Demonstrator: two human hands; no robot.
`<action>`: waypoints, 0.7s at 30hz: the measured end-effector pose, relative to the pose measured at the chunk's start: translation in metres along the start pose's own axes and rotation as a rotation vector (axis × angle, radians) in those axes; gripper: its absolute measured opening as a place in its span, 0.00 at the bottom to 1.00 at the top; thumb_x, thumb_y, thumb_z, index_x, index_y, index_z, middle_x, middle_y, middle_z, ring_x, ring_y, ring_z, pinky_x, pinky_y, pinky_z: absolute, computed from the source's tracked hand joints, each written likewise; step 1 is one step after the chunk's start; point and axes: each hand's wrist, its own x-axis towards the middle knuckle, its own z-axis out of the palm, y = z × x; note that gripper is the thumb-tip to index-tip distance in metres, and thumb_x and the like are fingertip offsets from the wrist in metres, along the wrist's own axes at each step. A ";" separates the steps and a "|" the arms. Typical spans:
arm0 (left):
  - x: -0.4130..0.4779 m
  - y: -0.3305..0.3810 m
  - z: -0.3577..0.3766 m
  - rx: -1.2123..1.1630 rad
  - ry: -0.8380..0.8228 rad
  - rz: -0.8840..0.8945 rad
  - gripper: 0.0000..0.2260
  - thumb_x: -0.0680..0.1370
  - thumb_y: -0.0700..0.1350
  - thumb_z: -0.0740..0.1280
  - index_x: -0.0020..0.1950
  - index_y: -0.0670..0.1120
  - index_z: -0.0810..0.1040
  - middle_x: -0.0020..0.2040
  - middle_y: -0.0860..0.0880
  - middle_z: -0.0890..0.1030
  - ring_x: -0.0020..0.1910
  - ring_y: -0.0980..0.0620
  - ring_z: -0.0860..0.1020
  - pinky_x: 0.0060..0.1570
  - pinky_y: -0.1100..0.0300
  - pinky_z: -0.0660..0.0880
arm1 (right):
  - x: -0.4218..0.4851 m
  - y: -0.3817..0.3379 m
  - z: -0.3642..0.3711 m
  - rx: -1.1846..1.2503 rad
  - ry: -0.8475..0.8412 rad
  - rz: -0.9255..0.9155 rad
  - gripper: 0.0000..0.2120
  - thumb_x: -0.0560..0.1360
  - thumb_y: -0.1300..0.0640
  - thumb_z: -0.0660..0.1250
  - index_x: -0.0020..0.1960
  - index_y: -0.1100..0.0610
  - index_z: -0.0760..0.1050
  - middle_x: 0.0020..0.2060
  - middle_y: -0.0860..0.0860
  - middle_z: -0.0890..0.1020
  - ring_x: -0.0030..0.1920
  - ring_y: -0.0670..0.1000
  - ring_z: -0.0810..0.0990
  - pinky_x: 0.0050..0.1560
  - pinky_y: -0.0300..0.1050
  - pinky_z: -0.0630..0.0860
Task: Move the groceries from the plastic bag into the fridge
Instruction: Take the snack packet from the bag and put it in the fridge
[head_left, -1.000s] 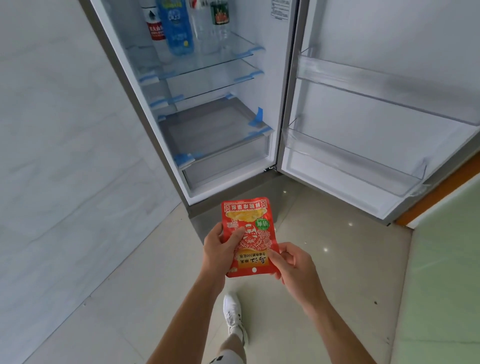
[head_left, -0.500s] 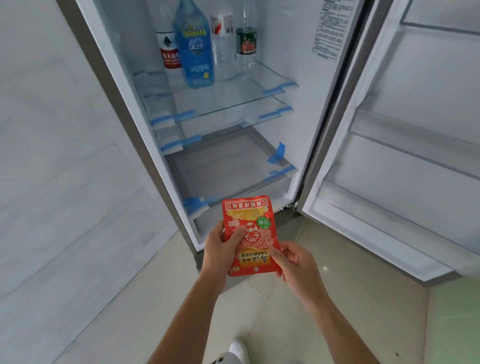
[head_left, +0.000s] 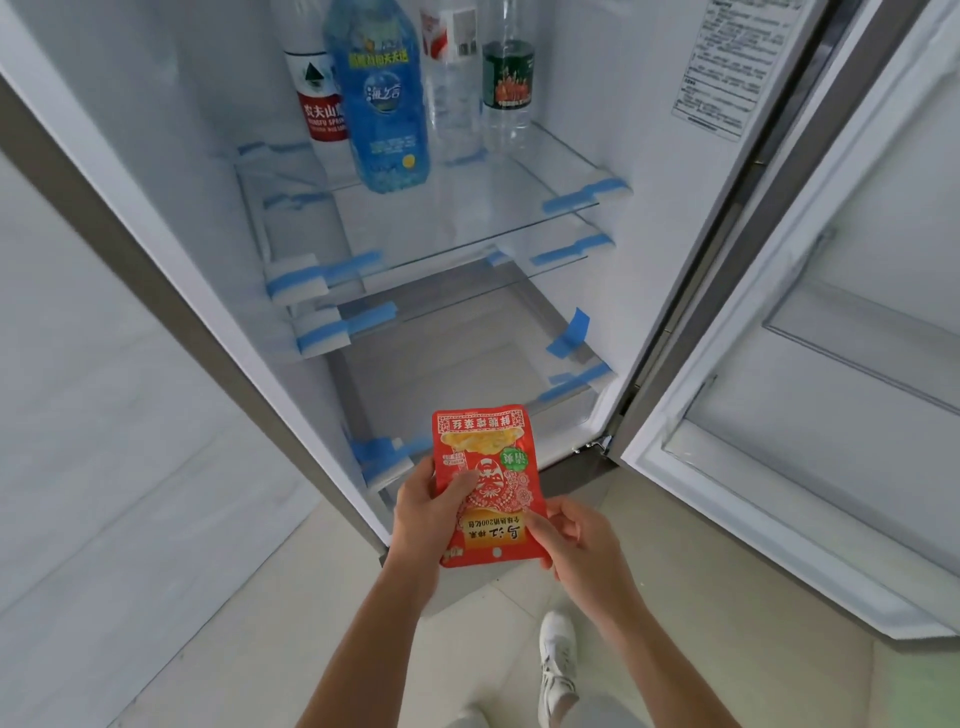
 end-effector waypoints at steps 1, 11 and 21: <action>0.005 0.003 0.002 -0.012 0.010 -0.006 0.12 0.77 0.51 0.71 0.59 0.53 0.76 0.50 0.51 0.85 0.42 0.49 0.86 0.45 0.49 0.84 | 0.008 -0.002 -0.003 -0.002 -0.023 0.002 0.08 0.78 0.52 0.68 0.48 0.58 0.78 0.32 0.48 0.83 0.29 0.42 0.77 0.30 0.34 0.71; 0.041 0.034 0.041 -0.116 0.126 0.010 0.05 0.78 0.47 0.71 0.51 0.54 0.76 0.38 0.54 0.86 0.36 0.52 0.86 0.34 0.58 0.80 | 0.102 -0.017 -0.043 -0.182 -0.224 -0.071 0.10 0.77 0.46 0.69 0.49 0.53 0.78 0.39 0.49 0.85 0.38 0.46 0.83 0.39 0.41 0.79; 0.059 0.007 0.044 -0.121 0.259 -0.051 0.12 0.76 0.48 0.73 0.58 0.50 0.76 0.52 0.48 0.85 0.47 0.46 0.86 0.52 0.42 0.82 | 0.133 -0.004 -0.043 -0.156 -0.352 -0.039 0.07 0.76 0.50 0.72 0.47 0.53 0.79 0.33 0.46 0.84 0.32 0.42 0.80 0.35 0.40 0.74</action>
